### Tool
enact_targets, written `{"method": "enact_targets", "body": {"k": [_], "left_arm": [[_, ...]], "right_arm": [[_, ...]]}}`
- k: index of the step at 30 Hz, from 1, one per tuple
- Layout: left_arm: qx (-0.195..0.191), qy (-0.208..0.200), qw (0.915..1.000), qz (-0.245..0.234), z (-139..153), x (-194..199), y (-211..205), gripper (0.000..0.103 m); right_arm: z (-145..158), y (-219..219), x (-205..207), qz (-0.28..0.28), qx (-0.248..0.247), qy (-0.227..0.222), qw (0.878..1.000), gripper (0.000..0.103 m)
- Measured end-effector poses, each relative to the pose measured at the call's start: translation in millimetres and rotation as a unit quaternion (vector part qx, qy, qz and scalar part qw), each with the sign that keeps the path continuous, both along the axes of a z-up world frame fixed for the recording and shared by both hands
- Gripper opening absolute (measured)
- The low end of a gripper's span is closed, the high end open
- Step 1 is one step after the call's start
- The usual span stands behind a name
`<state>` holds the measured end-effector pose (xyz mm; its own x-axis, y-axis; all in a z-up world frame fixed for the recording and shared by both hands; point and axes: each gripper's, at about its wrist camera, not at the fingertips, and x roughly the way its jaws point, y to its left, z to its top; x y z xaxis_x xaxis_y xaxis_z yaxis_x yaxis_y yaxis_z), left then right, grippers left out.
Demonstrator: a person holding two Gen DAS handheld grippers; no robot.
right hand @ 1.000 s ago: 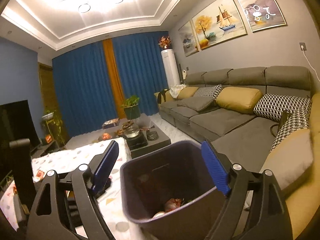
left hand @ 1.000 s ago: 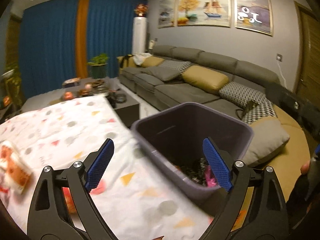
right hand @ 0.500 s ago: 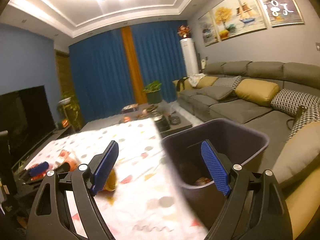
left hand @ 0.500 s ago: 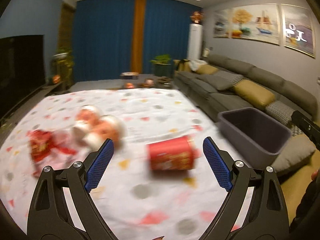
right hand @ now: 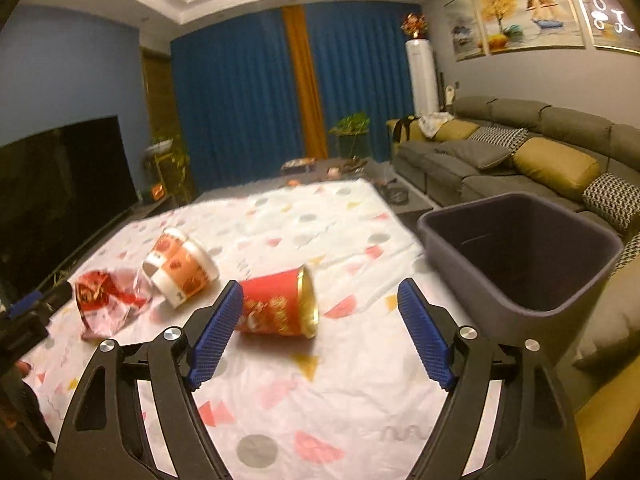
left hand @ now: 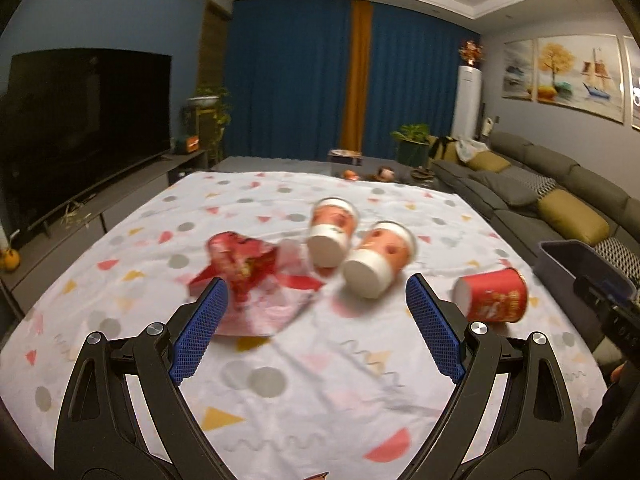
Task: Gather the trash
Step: 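Grasp the red cup rim with the right gripper while the left grasps the red wrapper bag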
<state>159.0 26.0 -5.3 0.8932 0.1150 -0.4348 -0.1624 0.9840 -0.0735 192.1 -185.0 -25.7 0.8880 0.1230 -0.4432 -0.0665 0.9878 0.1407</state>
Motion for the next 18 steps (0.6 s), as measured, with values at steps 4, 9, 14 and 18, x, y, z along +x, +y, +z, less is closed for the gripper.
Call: {"method": "enact_targets", "body": {"k": [4, 9, 14, 18], "left_arm": [[-0.007, 0.000, 0.9999, 0.013, -3, -1, 15, 0.089], [-0.011, 0.005, 0.9997, 0.019, -9, 3, 24, 0.089], [-0.015, 0.010, 0.9996, 0.022, -14, 7, 32, 0.089], [-0.018, 0.013, 0.9994, 0.026, -16, 11, 38, 0.089]], "right_arm": [[-9, 9, 17, 0.008, 0.000, 0.022, 1.000, 0.074], [-19, 18, 37, 0.019, 0.000, 0.048, 0.999, 0.068], [-28, 18, 55, 0.033, 0.008, 0.070, 0.997, 0.064], [-33, 17, 67, 0.050, 0.027, 0.086, 0.995, 0.059]]}}
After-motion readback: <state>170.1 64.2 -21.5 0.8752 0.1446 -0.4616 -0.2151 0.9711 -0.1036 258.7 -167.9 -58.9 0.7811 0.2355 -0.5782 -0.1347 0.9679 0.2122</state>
